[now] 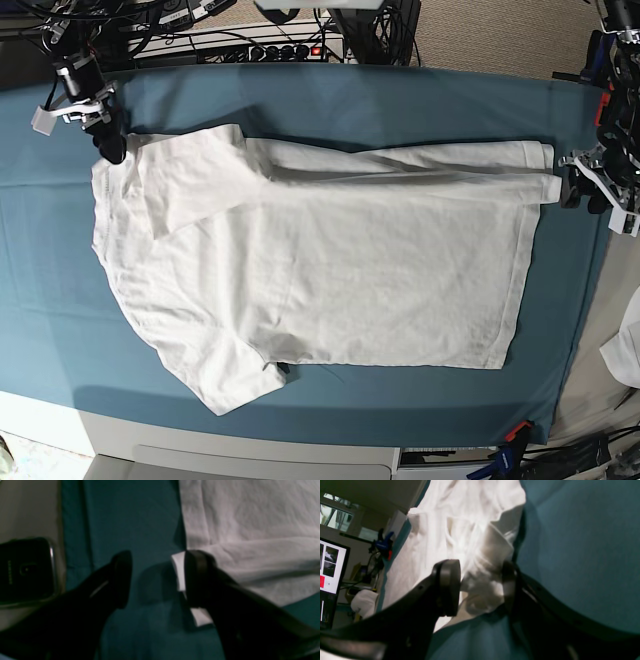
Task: Fold the T-shirt properly
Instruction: 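Regrasp the folded shirt edge with both grippers, then pull the shirt edge with both grippers, then release and withdraw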
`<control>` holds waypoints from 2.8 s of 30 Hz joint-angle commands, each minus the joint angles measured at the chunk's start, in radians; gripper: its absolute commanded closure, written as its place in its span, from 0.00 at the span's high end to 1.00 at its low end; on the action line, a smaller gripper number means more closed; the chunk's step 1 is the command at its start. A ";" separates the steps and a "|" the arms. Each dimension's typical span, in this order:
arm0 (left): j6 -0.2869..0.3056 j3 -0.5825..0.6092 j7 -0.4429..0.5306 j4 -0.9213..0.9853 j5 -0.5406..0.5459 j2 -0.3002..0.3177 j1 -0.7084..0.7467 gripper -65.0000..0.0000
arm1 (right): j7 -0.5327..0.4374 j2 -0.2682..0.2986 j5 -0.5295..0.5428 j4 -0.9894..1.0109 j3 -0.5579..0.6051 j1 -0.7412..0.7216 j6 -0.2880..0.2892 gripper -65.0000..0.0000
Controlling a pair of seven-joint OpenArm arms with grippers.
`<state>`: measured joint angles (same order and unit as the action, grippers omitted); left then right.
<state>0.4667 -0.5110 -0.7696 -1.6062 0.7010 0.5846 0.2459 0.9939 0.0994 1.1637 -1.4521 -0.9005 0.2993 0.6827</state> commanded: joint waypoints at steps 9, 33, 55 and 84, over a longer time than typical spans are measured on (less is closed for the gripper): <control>0.000 -0.010 -0.019 -0.014 0.023 0.022 -0.005 0.53 | -0.089 0.016 -0.085 -0.013 -0.004 -0.001 0.015 0.07; -0.021 -0.010 -0.148 -0.014 0.205 -0.039 0.136 0.58 | -0.097 0.014 -0.083 -0.013 -0.003 -0.003 0.015 0.00; 0.084 -0.010 -0.180 -0.014 0.339 -0.039 0.117 0.58 | -0.097 0.014 -0.084 -0.013 -0.003 -0.003 0.015 0.00; 0.024 -0.143 -0.193 -0.016 0.283 -0.069 0.204 0.00 | -0.055 0.017 -0.032 -0.015 -0.035 0.101 0.015 0.00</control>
<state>0.4908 -0.6418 -0.9661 -1.6085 0.9806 0.4957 0.4465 0.9539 0.0994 1.1122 -1.4525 -0.9230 0.3939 0.6880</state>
